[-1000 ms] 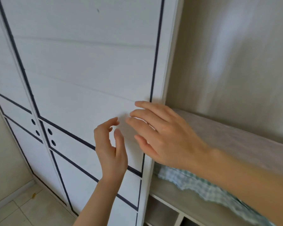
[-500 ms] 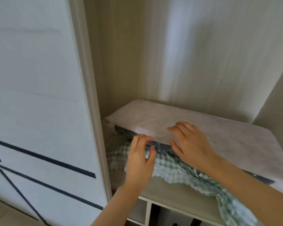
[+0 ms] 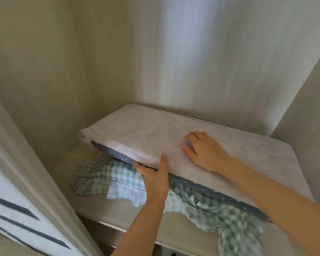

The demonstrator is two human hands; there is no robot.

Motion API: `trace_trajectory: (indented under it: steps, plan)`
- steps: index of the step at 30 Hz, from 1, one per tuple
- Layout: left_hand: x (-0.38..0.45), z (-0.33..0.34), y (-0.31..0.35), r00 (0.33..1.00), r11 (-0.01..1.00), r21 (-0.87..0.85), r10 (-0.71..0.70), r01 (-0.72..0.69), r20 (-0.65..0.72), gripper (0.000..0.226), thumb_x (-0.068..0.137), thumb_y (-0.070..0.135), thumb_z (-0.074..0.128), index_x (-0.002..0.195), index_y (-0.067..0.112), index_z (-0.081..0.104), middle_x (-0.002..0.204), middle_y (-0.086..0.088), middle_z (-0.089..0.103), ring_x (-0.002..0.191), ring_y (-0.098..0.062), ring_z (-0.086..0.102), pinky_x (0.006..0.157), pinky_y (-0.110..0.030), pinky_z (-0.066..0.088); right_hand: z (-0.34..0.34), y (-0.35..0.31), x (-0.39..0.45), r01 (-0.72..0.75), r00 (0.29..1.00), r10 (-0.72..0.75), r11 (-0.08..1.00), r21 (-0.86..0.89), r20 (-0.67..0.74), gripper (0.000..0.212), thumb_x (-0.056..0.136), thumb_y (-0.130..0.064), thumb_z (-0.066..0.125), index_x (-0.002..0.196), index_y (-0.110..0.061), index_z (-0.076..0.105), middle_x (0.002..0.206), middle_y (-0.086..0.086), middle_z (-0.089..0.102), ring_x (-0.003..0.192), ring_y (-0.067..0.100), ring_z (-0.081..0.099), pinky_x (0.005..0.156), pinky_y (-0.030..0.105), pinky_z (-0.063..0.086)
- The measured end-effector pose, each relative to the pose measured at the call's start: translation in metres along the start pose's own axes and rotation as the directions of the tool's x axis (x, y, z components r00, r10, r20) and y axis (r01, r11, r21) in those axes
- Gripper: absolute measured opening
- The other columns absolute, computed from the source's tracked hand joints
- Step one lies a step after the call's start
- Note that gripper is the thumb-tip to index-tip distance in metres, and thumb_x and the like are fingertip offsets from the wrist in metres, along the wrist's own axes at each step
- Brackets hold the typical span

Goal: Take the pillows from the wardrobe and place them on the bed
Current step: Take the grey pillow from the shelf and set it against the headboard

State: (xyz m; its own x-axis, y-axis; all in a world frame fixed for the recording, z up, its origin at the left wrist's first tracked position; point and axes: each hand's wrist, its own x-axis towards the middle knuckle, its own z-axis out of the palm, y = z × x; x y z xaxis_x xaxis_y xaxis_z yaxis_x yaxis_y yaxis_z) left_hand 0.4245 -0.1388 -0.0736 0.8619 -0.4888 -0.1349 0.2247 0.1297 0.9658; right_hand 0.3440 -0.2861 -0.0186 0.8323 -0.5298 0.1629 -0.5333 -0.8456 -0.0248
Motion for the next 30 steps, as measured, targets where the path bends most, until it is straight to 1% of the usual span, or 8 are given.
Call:
trace_trajectory:
  steps: [3, 7, 10, 14, 16, 20, 25, 30]
  plan:
    - [0.001, 0.023, -0.006, 0.999, 0.997, -0.081, -0.009, 0.007, -0.035, 0.116, 0.081, 0.039, 0.077, 0.15, 0.037, -0.017, 0.144, 0.007, 0.028, 0.121, -0.015, 0.043, 0.098, -0.03, 0.041, 0.006, 0.018, 0.026, 0.002, 0.993, -0.005, 1.0, 0.025, 0.118, 0.059, 0.096, -0.053, 0.037, 0.139, -0.012, 0.042, 0.147, 0.011, 0.042, 0.131, 0.034, 0.04, 0.109, 0.044, 0.033]
    - [0.007, 0.024, -0.024, 0.989, 0.994, -0.072, 0.07, -0.08, -0.128, 0.115, 0.068, 0.05, 0.078, 0.148, 0.048, -0.004, 0.151, 0.004, 0.035, 0.128, -0.014, 0.048, 0.106, -0.038, 0.044, 0.014, 0.046, 0.059, -0.026, 0.987, 0.024, 1.0, 0.015, 0.156, 0.06, 0.095, -0.056, 0.032, 0.139, -0.015, 0.041, 0.146, 0.012, 0.041, 0.13, 0.036, 0.04, 0.107, 0.047, 0.034]
    - [0.005, 0.021, -0.035, 0.981, 0.99, -0.069, 0.11, -0.122, -0.162, 0.102, 0.081, 0.034, 0.077, 0.15, 0.044, 0.002, 0.147, 0.008, 0.038, 0.124, -0.009, 0.05, 0.107, -0.036, 0.043, 0.021, 0.063, 0.08, -0.051, 0.988, 0.05, 0.999, 0.002, 0.145, 0.072, 0.087, -0.066, 0.021, 0.136, -0.018, 0.042, 0.146, 0.013, 0.041, 0.131, 0.037, 0.039, 0.107, 0.049, 0.034]
    - [-0.002, 0.021, -0.041, 0.975, 0.991, -0.068, 0.103, -0.118, -0.196, 0.092, 0.087, 0.028, 0.07, 0.151, 0.041, 0.006, 0.139, 0.014, 0.04, 0.112, 0.007, 0.049, 0.102, -0.031, 0.041, 0.024, 0.075, 0.1, -0.11, 0.982, 0.115, 0.993, -0.037, 0.147, 0.067, 0.092, -0.065, 0.028, 0.147, -0.026, 0.029, 0.16, 0.013, 0.017, 0.144, 0.041, 0.016, 0.114, 0.061, 0.014]
    - [-0.004, 0.021, -0.04, 0.978, 0.993, -0.075, 0.079, -0.095, -0.193, 0.09, 0.086, 0.03, 0.071, 0.148, 0.046, 0.008, 0.14, 0.014, 0.042, 0.113, 0.005, 0.05, 0.102, -0.033, 0.043, 0.022, 0.081, 0.106, -0.165, 0.967, 0.165, 0.986, -0.02, 0.193, 0.072, 0.089, -0.07, 0.027, 0.149, -0.031, 0.021, 0.161, 0.012, 0.011, 0.145, 0.043, 0.013, 0.112, 0.066, 0.009]
    - [-0.002, 0.019, -0.038, 0.986, 0.995, -0.091, 0.024, -0.04, -0.168, 0.086, 0.085, 0.033, 0.073, 0.142, 0.056, 0.013, 0.14, 0.011, 0.045, 0.119, -0.013, 0.055, 0.101, -0.05, 0.049, 0.024, 0.089, 0.11, -0.242, 0.947, 0.233, 0.97, 0.014, 0.222, 0.078, 0.083, -0.078, 0.023, 0.149, -0.035, 0.019, 0.155, 0.014, 0.028, 0.14, 0.041, 0.028, 0.109, 0.07, 0.01]
    - [-0.003, 0.019, -0.037, 0.981, 0.998, -0.051, 0.034, -0.044, -0.19, 0.087, 0.085, 0.034, 0.072, 0.146, 0.049, 0.013, 0.135, 0.009, 0.047, 0.116, -0.013, 0.055, 0.1, -0.05, 0.049, 0.024, 0.087, 0.108, -0.257, 0.946, 0.246, 0.966, 0.03, 0.211, 0.077, 0.084, -0.077, 0.025, 0.147, -0.031, 0.025, 0.149, 0.019, 0.034, 0.137, 0.041, 0.03, 0.109, 0.069, 0.013]
    - [-0.009, 0.016, -0.03, 0.979, 0.997, -0.05, 0.045, -0.056, -0.199, 0.087, 0.083, 0.029, 0.074, 0.146, 0.046, 0.017, 0.138, 0.008, 0.047, 0.117, -0.015, 0.055, 0.102, -0.048, 0.049, 0.014, 0.081, 0.1, -0.277, 0.948, 0.267, 0.96, 0.034, 0.171, 0.076, 0.084, -0.076, 0.029, 0.143, -0.029, 0.032, 0.143, 0.021, 0.04, 0.132, 0.042, 0.035, 0.108, 0.063, 0.024]
